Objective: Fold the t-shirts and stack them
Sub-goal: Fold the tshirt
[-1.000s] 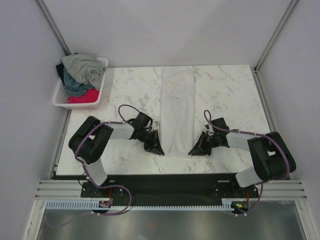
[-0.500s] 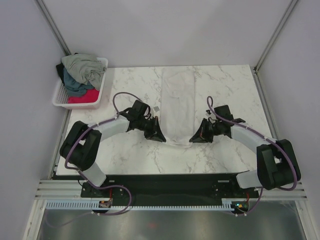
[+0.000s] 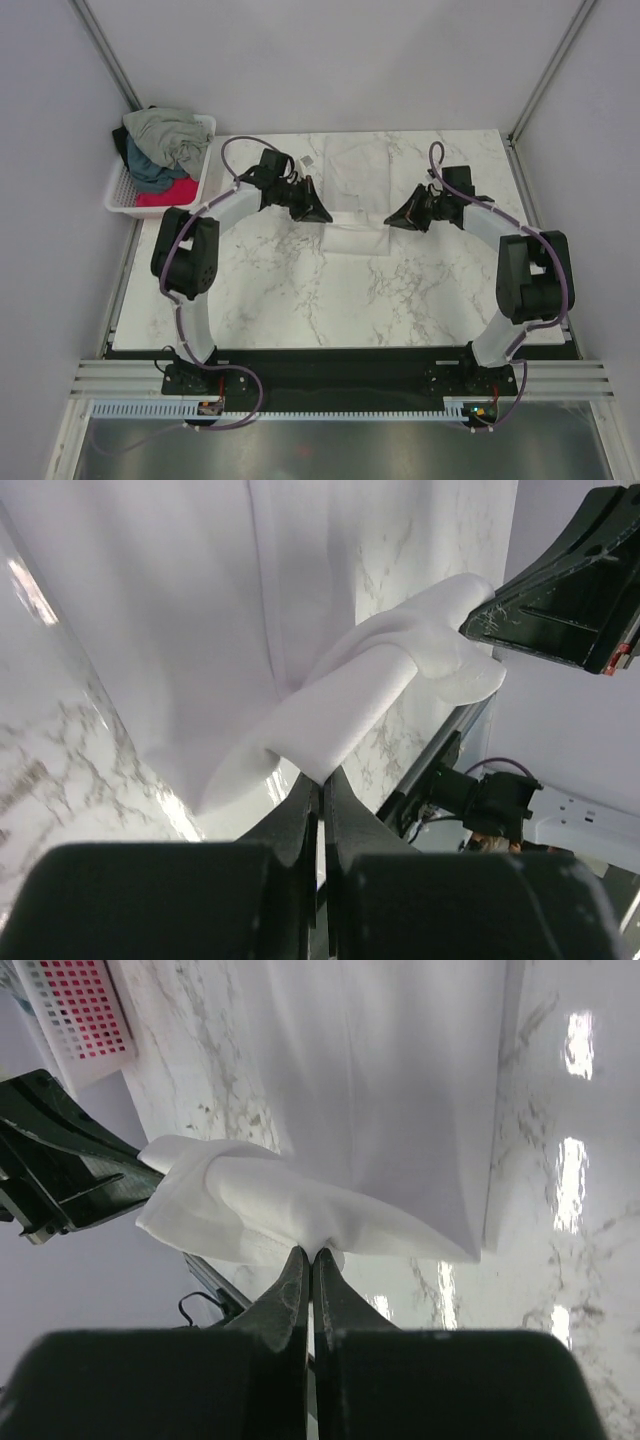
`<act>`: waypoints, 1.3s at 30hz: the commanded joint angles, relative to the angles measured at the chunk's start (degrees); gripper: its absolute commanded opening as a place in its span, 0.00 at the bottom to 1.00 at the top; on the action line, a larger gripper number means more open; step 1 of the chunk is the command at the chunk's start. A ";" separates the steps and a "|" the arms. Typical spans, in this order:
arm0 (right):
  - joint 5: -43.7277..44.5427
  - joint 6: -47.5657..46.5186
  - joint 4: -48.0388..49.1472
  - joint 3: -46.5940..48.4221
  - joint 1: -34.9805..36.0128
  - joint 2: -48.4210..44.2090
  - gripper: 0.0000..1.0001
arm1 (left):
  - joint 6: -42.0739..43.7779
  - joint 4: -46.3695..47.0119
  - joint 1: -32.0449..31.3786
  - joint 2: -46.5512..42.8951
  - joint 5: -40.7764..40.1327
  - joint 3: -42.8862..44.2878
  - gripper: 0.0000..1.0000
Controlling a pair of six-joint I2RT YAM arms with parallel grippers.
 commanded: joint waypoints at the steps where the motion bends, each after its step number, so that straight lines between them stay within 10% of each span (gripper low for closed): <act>1: 0.68 0.58 6.17 6.51 -0.60 4.69 0.00 | 3.92 -0.80 1.52 5.22 1.18 7.91 0.02; 11: 2.27 -1.35 8.90 22.68 -0.86 18.58 0.00 | 6.91 0.26 3.19 17.80 -2.24 23.48 0.02; 14: 3.49 -3.02 9.08 24.88 -1.04 20.34 0.37 | 8.74 1.14 3.11 19.30 -3.21 25.77 0.50; 17: 3.94 -4.07 8.21 25.68 -1.83 18.77 0.59 | 12.70 -1.14 3.02 17.03 -3.56 27.96 0.68; 39: -1.51 -3.20 4.07 -0.42 -6.40 10.58 0.59 | 6.12 -5.19 3.90 8.75 4.78 -1.83 0.69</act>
